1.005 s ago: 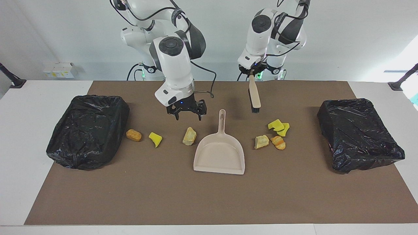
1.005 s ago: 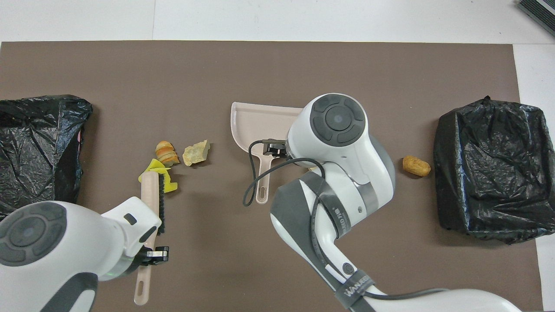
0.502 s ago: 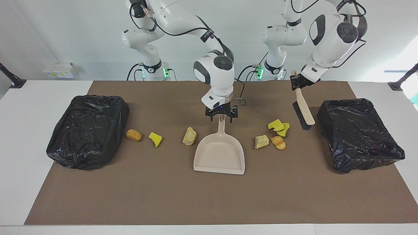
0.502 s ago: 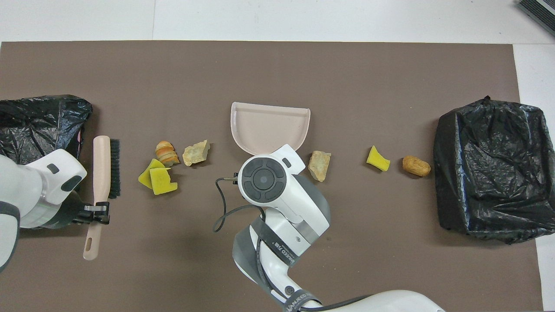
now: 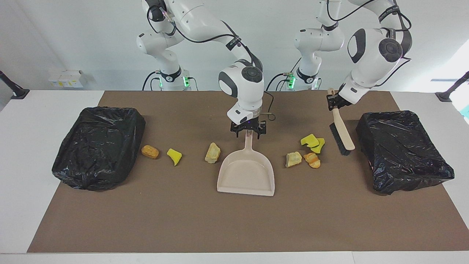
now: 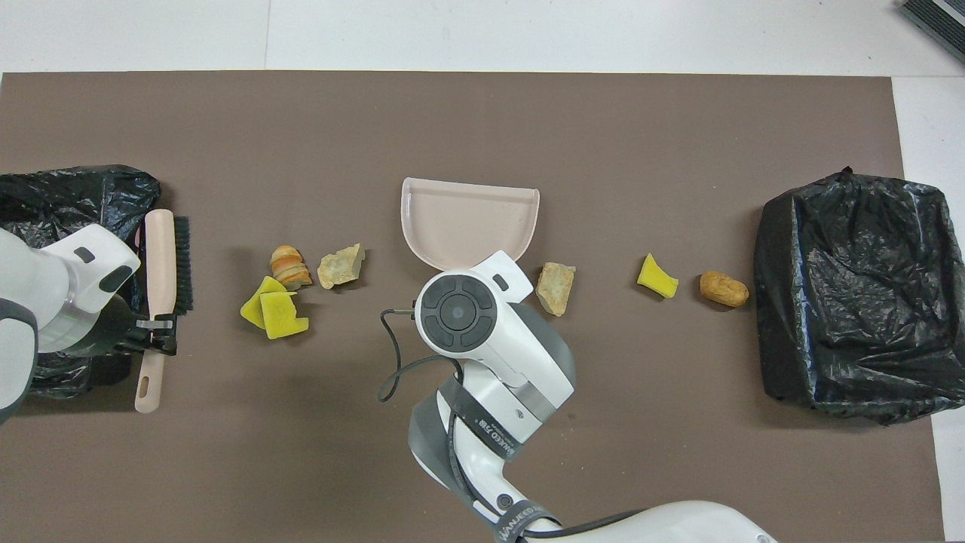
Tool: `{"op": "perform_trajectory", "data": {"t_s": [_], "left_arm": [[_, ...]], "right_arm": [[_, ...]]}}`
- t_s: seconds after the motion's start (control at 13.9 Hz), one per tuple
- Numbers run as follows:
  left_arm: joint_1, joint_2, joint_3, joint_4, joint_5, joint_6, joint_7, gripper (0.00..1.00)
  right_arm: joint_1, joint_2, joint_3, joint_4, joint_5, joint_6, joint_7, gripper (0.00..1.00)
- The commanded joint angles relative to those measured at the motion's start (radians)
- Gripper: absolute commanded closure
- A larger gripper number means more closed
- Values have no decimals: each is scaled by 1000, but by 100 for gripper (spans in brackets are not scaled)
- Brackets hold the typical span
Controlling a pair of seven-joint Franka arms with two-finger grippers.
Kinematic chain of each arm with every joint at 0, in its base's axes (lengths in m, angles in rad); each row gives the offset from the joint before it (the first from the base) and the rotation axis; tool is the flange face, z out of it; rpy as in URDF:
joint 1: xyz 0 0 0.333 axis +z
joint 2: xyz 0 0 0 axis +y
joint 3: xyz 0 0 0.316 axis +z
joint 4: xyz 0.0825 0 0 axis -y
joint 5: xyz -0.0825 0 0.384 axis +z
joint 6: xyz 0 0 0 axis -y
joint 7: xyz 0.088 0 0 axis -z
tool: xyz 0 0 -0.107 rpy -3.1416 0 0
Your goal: Sweep and dump trash in bin
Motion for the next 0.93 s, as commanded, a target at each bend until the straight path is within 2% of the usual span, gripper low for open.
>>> {"op": "perform_trajectory", "data": {"t_s": [0.0, 0.43, 0.5, 0.65, 0.72, 0.86], "left_arm": [[11, 14, -13, 17, 19, 6, 14, 100], [20, 45, -13, 13, 15, 52, 9, 100], [32, 56, -13, 13, 12, 60, 9, 100], [31, 71, -13, 5, 11, 74, 11, 100], [26, 80, -13, 3, 11, 80, 9, 100], [19, 86, -14, -12, 11, 98, 3, 100]], "right_arm": [[-6, -13, 6, -12, -30, 22, 13, 40], [-4, -11, 6, 10, -42, 19, 4, 50], [-4, -11, 6, 10, -48, 19, 1, 59], [-4, -11, 6, 10, -52, 13, -13, 94], [2, -11, 6, 10, -50, 10, -17, 100], [3, -11, 6, 10, -49, 5, -27, 100]]}}
